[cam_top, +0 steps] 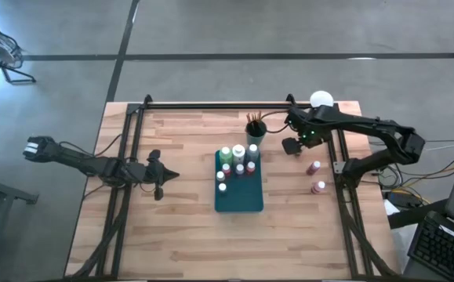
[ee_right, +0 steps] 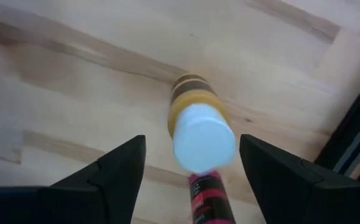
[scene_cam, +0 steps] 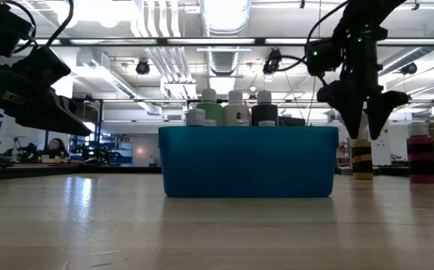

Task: Pick & Place Paint Supplies
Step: Put the small yellow paint bottle into the blue bin

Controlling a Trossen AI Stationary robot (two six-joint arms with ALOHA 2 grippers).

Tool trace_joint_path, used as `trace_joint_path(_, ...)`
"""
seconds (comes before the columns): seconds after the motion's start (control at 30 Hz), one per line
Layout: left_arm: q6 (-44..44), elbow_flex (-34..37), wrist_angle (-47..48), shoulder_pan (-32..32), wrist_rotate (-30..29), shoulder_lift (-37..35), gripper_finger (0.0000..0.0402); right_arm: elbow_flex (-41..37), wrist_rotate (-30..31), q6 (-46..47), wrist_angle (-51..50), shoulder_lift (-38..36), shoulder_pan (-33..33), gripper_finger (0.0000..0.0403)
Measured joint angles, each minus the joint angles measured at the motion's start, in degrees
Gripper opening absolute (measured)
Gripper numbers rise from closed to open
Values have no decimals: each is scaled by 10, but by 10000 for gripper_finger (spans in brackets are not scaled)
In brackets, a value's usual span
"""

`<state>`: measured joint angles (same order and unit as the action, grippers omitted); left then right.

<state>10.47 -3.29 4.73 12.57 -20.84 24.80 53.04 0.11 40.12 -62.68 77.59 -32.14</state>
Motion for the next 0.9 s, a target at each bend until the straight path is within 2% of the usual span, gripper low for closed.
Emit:
trace_joint_path(0.17,0,0,0,0,0,0,7,9,1,-3,5,40,0,258)
trace_joint_path(0.33,0,0,0,0,0,0,7,27,28,-6,16,28,2,244)
trace_joint_path(0.53,0,0,0,0,0,0,7,32,27,-2,0,24,2,229)
trace_joint_path(0.9,0,0,0,0,0,0,7,27,26,10,-14,31,2,233)
